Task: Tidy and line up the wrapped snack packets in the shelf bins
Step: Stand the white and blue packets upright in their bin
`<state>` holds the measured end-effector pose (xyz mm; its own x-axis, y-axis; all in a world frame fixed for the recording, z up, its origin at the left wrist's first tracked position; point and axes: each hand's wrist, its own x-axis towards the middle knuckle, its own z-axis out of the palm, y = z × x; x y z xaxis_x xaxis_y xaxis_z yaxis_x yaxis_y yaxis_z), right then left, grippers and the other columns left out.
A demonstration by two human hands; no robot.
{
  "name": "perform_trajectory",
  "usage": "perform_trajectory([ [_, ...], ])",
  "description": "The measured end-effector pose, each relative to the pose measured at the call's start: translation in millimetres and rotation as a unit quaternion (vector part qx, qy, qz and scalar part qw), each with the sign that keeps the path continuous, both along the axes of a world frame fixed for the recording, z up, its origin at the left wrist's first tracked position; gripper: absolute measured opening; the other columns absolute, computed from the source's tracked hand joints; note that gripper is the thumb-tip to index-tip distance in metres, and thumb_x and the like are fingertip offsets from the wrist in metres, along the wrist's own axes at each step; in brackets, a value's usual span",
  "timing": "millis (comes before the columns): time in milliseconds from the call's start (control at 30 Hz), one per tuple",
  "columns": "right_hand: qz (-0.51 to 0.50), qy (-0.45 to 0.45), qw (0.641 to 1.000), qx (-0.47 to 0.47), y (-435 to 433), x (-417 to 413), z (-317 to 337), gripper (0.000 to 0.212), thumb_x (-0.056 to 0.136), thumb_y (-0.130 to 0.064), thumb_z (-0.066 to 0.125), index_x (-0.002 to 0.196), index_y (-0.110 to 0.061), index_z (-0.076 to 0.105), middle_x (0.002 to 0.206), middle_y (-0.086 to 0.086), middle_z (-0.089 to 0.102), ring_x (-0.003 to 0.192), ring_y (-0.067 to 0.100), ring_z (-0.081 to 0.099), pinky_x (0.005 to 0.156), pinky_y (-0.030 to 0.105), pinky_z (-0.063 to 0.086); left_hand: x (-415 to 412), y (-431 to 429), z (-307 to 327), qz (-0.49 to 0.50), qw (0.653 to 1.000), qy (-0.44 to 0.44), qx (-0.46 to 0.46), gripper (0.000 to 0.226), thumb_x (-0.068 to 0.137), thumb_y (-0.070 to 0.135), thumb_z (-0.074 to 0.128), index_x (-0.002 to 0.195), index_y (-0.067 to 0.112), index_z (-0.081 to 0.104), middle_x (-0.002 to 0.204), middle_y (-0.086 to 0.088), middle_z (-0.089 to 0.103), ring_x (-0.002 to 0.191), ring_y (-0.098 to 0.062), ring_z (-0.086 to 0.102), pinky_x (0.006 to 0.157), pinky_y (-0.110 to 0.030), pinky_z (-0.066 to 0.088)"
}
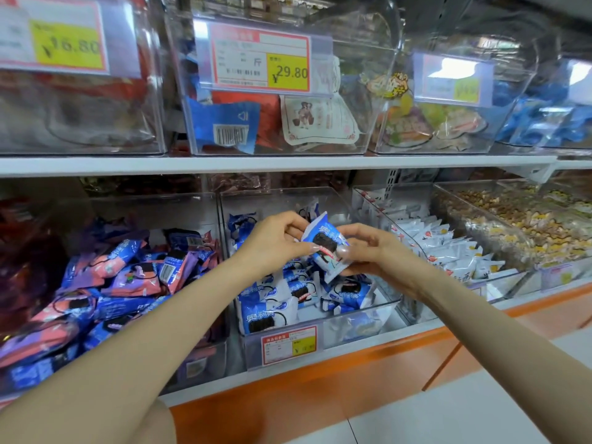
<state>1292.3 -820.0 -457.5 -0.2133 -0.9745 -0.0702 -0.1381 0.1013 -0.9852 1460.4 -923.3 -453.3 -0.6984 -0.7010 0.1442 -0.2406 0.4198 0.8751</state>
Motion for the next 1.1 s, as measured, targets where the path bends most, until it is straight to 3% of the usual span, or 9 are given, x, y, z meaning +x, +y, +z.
perform_trajectory([
  [133, -0.028, 0.104, 0.994, -0.029, -5.6, 3.9, -0.9, 0.021, 0.084, -0.014, 0.067, 0.104, -0.01, 0.067, 0.092, 0.011, 0.069, 0.074, 0.009, 0.063, 0.065, 0.016, 0.051, 3.6, 0.2, 1.5, -0.016, 0.998, -0.008, -0.066, 0.023, 0.077, 0.014, 0.075, 0.097, 0.016, 0.064, 0.09, 0.001, 0.067, 0.076, -0.006, 0.061, 0.07, -0.012, 0.05],
  [200, -0.075, 0.151, 0.985, -0.046, -10.4, -0.9, -2.3, 0.013, 0.081, -0.015, 0.072, 0.093, -0.013, 0.068, 0.092, 0.016, 0.069, 0.076, 0.014, 0.063, 0.072, 0.026, 0.054, 9.0, -3.9, 5.1, 0.036, 0.992, 0.004, -0.121, 0.015, 0.082, 0.017, 0.071, 0.096, 0.017, 0.065, 0.085, 0.007, 0.066, 0.075, -0.003, 0.06, 0.067, -0.006, 0.046],
  [267, -0.087, 0.197, 0.976, -0.029, -14.5, -6.3, -5.9, 0.011, 0.079, -0.016, 0.074, 0.083, -0.017, 0.064, 0.086, 0.013, 0.066, 0.074, 0.016, 0.061, 0.079, 0.034, 0.053, 16.4, -11.7, 10.0, 0.105, 0.978, -0.002, -0.183, 0.009, 0.086, 0.021, 0.066, 0.095, 0.021, 0.063, 0.082, 0.013, 0.062, 0.076, -0.003, 0.058, 0.069, -0.01, 0.046],
  [367, -0.013, 0.323, 0.946, 0.028, -21.3, -2.1, -21.7, 0.019, 0.077, -0.015, 0.076, 0.076, -0.021, 0.058, 0.076, -0.006, 0.057, 0.064, 0.006, 0.052, 0.071, 0.024, 0.048, 26.9, -23.7, 10.7, 0.167, 0.95, -0.072, -0.253, 0.018, 0.089, 0.027, 0.062, 0.105, 0.019, 0.061, 0.095, 0.01, 0.062, 0.094, -0.012, 0.06, 0.076, -0.022, 0.042],
  [433, 0.044, 0.428, 0.901, 0.05, -28.3, 4.7, -36.1, 0.016, 0.077, -0.017, 0.076, 0.084, -0.017, 0.062, 0.075, -0.007, 0.054, 0.067, 0.007, 0.05, 0.062, 0.018, 0.041, 30.7, -29.4, 5.6, 0.16, 0.939, -0.15, -0.263, 0.037, 0.086, 0.04, 0.064, 0.115, 0.018, 0.057, 0.112, 0.005, 0.063, 0.105, -0.018, 0.058, 0.082, -0.027, 0.043],
  [500, 0.086, 0.507, 0.855, 0.063, -35.4, 9.5, -47.8, 0.023, 0.08, -0.019, 0.073, 0.099, -0.012, 0.064, 0.08, -0.004, 0.056, 0.074, 0.012, 0.051, 0.063, 0.022, 0.037, 33.0, -32.8, 0.4, 0.138, 0.93, -0.218, -0.261, 0.053, 0.079, 0.05, 0.067, 0.12, 0.019, 0.055, 0.122, 0.002, 0.061, 0.111, -0.021, 0.056, 0.086, -0.031, 0.044],
  [733, 0.168, 0.518, 0.837, 0.045, -52.1, 17.7, -62.2, 0.024, 0.08, -0.014, 0.072, 0.102, -0.015, 0.062, 0.087, -0.002, 0.061, 0.076, 0.014, 0.054, 0.07, 0.024, 0.042, 38.0, -34.6, -4.5, 0.094, 0.903, -0.289, -0.305, 0.05, 0.075, 0.048, 0.071, 0.116, 0.023, 0.056, 0.12, 0.005, 0.059, 0.111, -0.017, 0.051, 0.086, -0.029, 0.037],
  [867, 0.211, 0.645, 0.733, 0.037, -55.1, 12.9, -62.4, 0.038, 0.076, -0.031, 0.075, 0.108, -0.023, 0.057, 0.108, -0.004, 0.061, 0.098, 0.013, 0.053, 0.082, 0.028, 0.026, 35.5, -33.7, -6.6, 0.088, 0.88, -0.306, -0.352, 0.043, 0.08, 0.042, 0.069, 0.116, 0.024, 0.054, 0.12, 0.006, 0.058, 0.113, -0.017, 0.049, 0.089, -0.03, 0.035],
  [1100, 0.176, 0.75, 0.638, -0.002, -57.9, 11.7, -59.7, 0.041, 0.076, -0.049, 0.068, 0.101, -0.021, 0.052, 0.105, -0.003, 0.058, 0.102, 0.019, 0.048, 0.083, 0.031, 0.022, 29.0, -38.0, -8.2, 0.104, 0.873, -0.299, -0.372, 0.032, 0.084, 0.034, 0.066, 0.113, 0.022, 0.057, 0.117, 0.003, 0.059, 0.11, -0.019, 0.051, 0.077, -0.027, 0.03],
])
